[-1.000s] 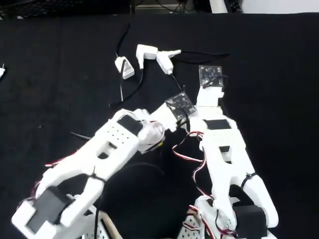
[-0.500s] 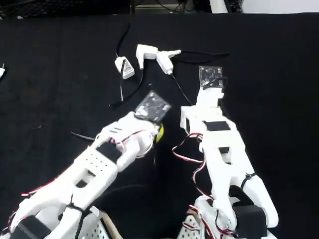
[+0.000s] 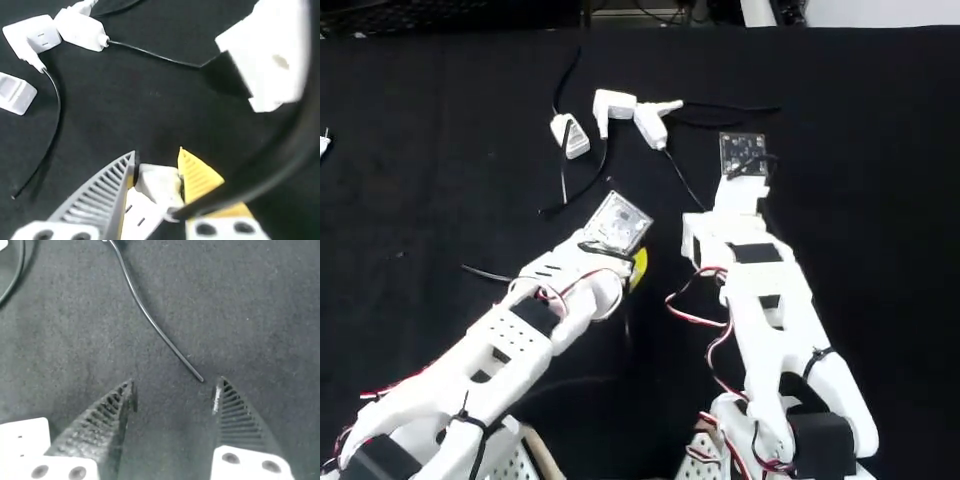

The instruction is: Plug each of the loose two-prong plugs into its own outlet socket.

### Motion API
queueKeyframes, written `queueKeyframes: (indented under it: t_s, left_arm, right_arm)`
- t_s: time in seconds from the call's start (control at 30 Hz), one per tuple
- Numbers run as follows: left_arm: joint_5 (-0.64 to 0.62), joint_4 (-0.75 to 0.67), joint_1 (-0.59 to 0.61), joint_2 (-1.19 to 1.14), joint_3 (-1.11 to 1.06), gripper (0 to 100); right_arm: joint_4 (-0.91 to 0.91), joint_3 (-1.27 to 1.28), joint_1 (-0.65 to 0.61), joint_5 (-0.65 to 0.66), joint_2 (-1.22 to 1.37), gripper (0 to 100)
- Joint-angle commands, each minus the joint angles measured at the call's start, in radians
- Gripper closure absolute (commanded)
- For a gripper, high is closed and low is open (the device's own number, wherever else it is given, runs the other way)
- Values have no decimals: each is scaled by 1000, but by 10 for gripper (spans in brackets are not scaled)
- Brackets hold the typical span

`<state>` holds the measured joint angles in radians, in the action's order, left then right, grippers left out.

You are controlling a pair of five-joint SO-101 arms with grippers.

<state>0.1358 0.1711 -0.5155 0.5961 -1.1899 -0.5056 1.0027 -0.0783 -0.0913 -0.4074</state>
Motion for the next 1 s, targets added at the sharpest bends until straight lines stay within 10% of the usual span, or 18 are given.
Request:
queueKeyframes:
  t_s: [0.0,0.33,0.97]
  left_arm:
    - [54,-41,5,32,-10,971]
    - [172,-594,-28,40,-303,971]
    - [100,-381,-120,43,-257,971]
  right_arm:
    - [37,2,11,-2,1,761]
    - [58,15,11,-2,1,761]
    - [204,35,152,-2,8,761]
